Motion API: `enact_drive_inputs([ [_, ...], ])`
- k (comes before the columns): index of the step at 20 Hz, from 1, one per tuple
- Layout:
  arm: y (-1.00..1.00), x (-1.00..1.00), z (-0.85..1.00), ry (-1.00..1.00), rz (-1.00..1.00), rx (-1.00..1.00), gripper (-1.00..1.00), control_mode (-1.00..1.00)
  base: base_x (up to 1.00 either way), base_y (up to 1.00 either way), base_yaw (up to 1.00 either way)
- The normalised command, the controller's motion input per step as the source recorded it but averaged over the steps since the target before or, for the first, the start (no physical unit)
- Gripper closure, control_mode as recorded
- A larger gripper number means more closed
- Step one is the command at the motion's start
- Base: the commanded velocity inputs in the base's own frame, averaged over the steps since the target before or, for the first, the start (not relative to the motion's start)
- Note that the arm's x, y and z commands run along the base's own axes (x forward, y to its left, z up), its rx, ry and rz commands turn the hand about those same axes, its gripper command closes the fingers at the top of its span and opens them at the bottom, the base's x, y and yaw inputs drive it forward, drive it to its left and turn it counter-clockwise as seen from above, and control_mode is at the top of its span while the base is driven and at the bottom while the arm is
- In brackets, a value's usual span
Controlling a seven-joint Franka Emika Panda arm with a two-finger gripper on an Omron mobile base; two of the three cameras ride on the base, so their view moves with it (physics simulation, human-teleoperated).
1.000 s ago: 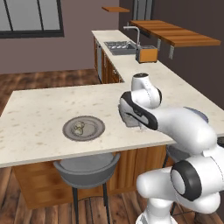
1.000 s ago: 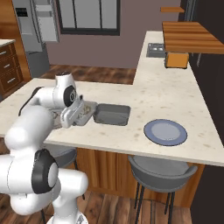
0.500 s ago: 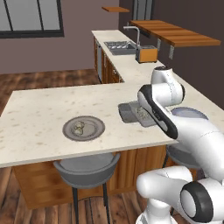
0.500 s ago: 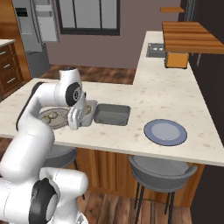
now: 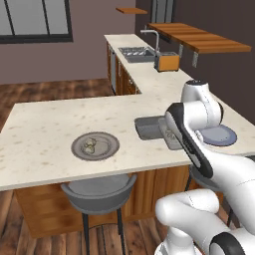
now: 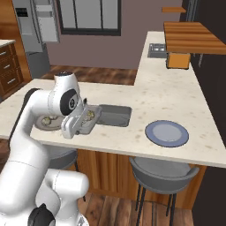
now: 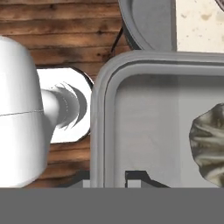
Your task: Place two dumplings into each of the tupperware containers and then place the containers in the fridge.
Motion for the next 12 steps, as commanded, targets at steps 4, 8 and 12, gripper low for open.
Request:
enact_drive_inputs([
  [4, -0.19, -0.35, 0.19, 0.00, 0.00, 0.00, 1.00, -1.00, 0.00, 0.00, 0.00],
  [8, -0.02, -0.06, 0.16, 0.00, 0.04, 0.00, 1.00, -1.00, 0.00, 0.00, 0.00],
  [12, 0.00, -0.08, 0.13, 0.00, 0.01, 0.00, 1.00, -1.00, 0.00, 0.00, 0.00],
])
